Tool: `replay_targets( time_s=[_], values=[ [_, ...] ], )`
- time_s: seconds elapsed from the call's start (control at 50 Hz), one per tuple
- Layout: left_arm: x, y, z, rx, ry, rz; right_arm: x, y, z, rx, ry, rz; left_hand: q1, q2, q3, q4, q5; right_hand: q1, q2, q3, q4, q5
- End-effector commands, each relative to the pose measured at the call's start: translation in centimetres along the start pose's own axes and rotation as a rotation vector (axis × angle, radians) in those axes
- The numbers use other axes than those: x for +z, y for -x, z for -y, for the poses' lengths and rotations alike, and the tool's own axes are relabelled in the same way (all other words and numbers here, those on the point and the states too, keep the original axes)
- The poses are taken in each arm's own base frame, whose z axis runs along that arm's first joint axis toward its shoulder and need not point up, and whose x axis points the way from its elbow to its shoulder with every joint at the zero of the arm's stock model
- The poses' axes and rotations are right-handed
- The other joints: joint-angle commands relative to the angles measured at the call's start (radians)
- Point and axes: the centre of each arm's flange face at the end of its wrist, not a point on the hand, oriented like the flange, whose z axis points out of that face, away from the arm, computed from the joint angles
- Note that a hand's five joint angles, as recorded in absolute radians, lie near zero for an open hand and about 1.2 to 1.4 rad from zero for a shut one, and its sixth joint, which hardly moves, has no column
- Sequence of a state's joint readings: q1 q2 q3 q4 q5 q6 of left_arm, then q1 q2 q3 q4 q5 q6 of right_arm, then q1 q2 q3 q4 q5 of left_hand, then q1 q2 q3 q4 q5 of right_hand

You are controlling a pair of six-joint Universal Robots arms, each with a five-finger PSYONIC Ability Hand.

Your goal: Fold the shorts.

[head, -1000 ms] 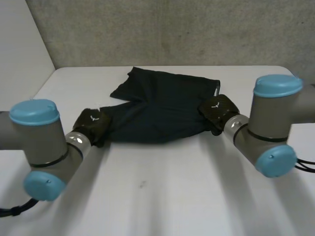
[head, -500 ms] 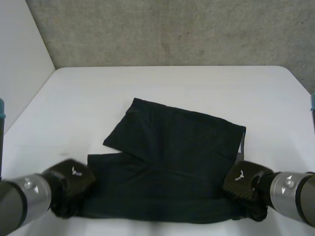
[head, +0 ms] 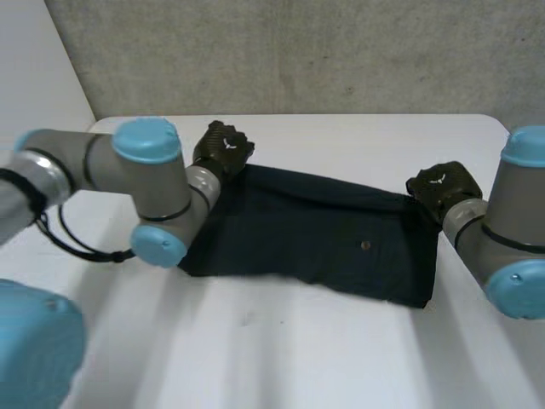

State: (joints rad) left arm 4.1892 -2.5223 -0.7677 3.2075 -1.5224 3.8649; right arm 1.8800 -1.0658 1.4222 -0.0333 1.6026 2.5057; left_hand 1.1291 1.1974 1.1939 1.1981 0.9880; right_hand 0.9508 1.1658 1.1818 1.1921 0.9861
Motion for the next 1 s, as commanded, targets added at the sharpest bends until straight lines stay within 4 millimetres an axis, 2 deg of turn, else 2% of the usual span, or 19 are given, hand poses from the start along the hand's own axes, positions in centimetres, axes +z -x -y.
replay_targets(
  time_s=[0.02, 0.04, 0.06, 0.08, 0.1, 0.12, 0.14, 0.16, 0.22, 0.26, 0.38, 0.44, 0.5, 0.58, 0.68, 0.78, 0.88, 0.9, 1.0],
  values=[
    [2.8, -1.2, -1.2, 0.002, -0.097, 0.068, 3.2, 1.4, -1.7, -0.017, -0.018, -0.021, 0.267, 0.199, 0.202, 0.198, 0.234, 0.445, 0.230, 0.214, 0.204, 0.236],
    [2.9, -1.2, -1.2, 0.003, -0.110, 0.078, 3.6, 1.5, -1.9, -0.015, -0.023, -0.027, 0.267, 0.199, 0.202, 0.198, 0.234, 0.445, 0.230, 0.214, 0.204, 0.236],
    [3.1, -1.2, -1.1, 0.005, -0.127, 0.089, 3.9, 1.6, -2.1, -0.016, -0.027, -0.034, 0.148, 0.080, 0.084, 0.079, 0.115, 0.403, 0.188, 0.172, 0.162, 0.193],
    [3.4, -1.2, -1.1, 0.007, -0.156, 0.112, 4.4, 1.6, -2.2, -0.014, -0.038, -0.051, -0.213, -0.282, -0.278, -0.282, -0.247, 0.254, 0.039, 0.023, 0.013, 0.044],
    [3.5, -1.4, -1.1, 0.007, -0.167, 0.120, 4.6, 1.6, -2.3, -0.009, -0.041, -0.059, -0.449, -0.518, -0.514, -0.518, -0.483, 0.157, -0.058, -0.074, -0.085, -0.053],
    [3.6, -1.4, -1.0, 0.008, -0.179, 0.128, 4.7, 1.5, -2.2, 0.000, -0.045, -0.069, -0.713, -0.782, -0.778, -0.782, -0.747, -0.039, -0.254, -0.270, -0.280, -0.249],
    [3.6, -1.5, -0.9, 0.010, -0.189, 0.133, 4.7, 1.4, -2.3, 0.004, -0.046, -0.083, -0.955, -1.023, -1.019, -1.024, -0.988, -0.343, -0.558, -0.574, -0.584, -0.553],
    [3.6, -2.0, -0.6, 0.009, -0.207, 0.133, 4.6, 1.1, -2.1, 0.007, -0.052, -0.108, -0.928, -0.996, -0.992, -0.997, -0.961, -0.776, -0.991, -1.007, -1.018, -0.986],
    [3.1, -2.9, -0.4, 0.008, -0.206, 0.113, 4.3, 0.6, -1.9, 0.020, -0.066, -0.139, -0.955, -1.023, -1.019, -1.024, -0.988, -0.776, -0.991, -1.007, -1.018, -0.986],
    [2.2, -3.5, -0.3, 0.005, -0.186, 0.083, 2.8, -0.3, -0.8, 0.051, -0.097, -0.147, -0.955, -1.023, -1.019, -1.024, -0.988, -0.776, -0.991, -1.007, -1.018, -0.986],
    [-1.0, -1.1, 2.0, -0.026, -0.170, 0.076, -1.0, -1.4, 0.9, 0.131, -0.144, -0.141, -0.948, -1.016, -1.013, -1.017, -0.981, -0.776, -0.991, -1.007, -1.018, -0.986],
    [-3.3, -0.3, 2.6, -0.089, -0.149, 0.058, -3.1, -0.5, 0.4, 0.192, -0.128, -0.055, -0.948, -1.016, -1.013, -1.017, -0.981, -0.776, -0.991, -1.007, -1.018, -0.986],
    [-5.7, 0.1, 2.9, -0.176, -0.118, 0.028, -4.9, 1.0, -0.6, 0.258, -0.087, 0.067, -0.939, -1.007, -1.004, -1.008, -0.973, -0.611, -0.826, -0.842, -0.852, -0.821],
    [-8.3, 0.6, 1.8, -0.284, -0.048, 0.007, -6.5, 3.2, -2.2, 0.346, -0.009, 0.209, -0.933, -1.002, -0.998, -1.002, -0.967, -0.569, -0.784, -0.800, -0.811, -0.779],
    [-10.4, 0.6, 0.4, -0.357, 0.015, -0.005, -7.0, 4.4, -3.5, 0.369, 0.029, 0.251, -0.927, -0.996, -0.992, -0.996, -0.961, -0.555, -0.770, -0.786, -0.796, -0.764],
    [-11.8, -0.1, -0.5, -0.366, 0.058, -0.029, -5.3, 5.2, -5.0, 0.356, 0.040, 0.218, -0.927, -0.996, -0.992, -0.996, -0.961, -0.420, -0.635, -0.651, -0.661, -0.630],
    [-12.5, -0.5, -1.2, -0.371, 0.088, -0.040, -4.1, 4.8, -5.2, 0.326, 0.009, 0.158, -0.930, -0.999, -0.995, -0.999, -0.964, 0.037, -0.178, -0.194, -0.204, -0.173],
    [-12.5, -0.4, -1.4, -0.373, 0.095, -0.037, -3.8, 4.8, -5.4, 0.310, 0.008, 0.150, -0.930, -0.999, -0.995, -0.999, -0.964, 0.422, 0.207, 0.191, 0.181, 0.212],
    [-12.6, -0.2, -1.7, -0.375, 0.103, -0.029, -3.3, 3.7, -6.1, 0.270, 0.024, 0.117, -0.930, -0.999, -0.995, -0.999, -0.964, 0.445, 0.230, 0.214, 0.204, 0.236]
  ],
)
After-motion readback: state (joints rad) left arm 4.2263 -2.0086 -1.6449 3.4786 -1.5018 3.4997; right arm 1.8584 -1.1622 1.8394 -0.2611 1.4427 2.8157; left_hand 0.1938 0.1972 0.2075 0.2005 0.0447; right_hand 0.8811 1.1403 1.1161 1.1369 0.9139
